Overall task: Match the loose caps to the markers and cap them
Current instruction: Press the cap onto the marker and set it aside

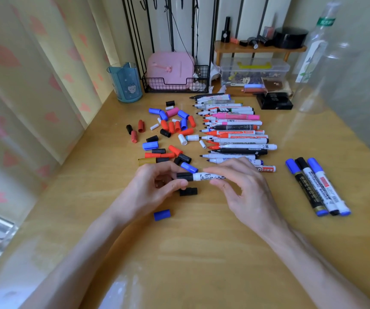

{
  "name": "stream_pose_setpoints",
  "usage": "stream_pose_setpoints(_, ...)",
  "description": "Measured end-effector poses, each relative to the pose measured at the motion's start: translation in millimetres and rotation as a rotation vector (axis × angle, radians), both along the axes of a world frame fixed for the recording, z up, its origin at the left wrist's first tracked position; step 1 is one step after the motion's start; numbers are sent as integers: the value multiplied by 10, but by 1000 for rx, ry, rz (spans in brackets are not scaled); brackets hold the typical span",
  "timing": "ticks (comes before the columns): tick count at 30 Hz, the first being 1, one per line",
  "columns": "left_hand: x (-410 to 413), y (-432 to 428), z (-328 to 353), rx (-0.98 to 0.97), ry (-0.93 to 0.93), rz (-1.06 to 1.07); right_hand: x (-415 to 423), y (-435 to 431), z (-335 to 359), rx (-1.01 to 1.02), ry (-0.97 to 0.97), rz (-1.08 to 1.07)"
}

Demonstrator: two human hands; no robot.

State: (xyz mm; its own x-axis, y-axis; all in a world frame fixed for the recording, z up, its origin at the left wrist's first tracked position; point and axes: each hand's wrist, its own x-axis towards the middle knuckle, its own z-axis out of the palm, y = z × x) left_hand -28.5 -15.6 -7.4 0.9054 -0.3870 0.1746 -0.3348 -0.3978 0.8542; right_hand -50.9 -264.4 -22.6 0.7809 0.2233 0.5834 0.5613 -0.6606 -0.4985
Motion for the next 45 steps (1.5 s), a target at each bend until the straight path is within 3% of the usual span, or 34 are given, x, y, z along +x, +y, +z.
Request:
stream_pose_setpoints(11,-1,7,18,108,-172,14,-27,56,-2,32,60,-18)
stream_pose_setpoints(16,32,119,42,186,-287,166,71,6,-27,33,60,-108)
stream_pose_setpoints(22,48,497,48,327,-207,1,75,-152,5,66,56,-209)
stream_pose_setpoints(26,27,493,-45,508,-350,-17,70,-114,-12,63,52,-185)
stream_pose_setpoints(32,51,518,-29,436,-317,32,63,-98,-37,44,68,-169)
stream_pose_setpoints(39,82,482,-135,588,-414,76,35,-53,-32,42,73,-155)
stream_pose_setpoints(45,77,550,-8,521,-401,106,36,-58,-34,39,86,-155)
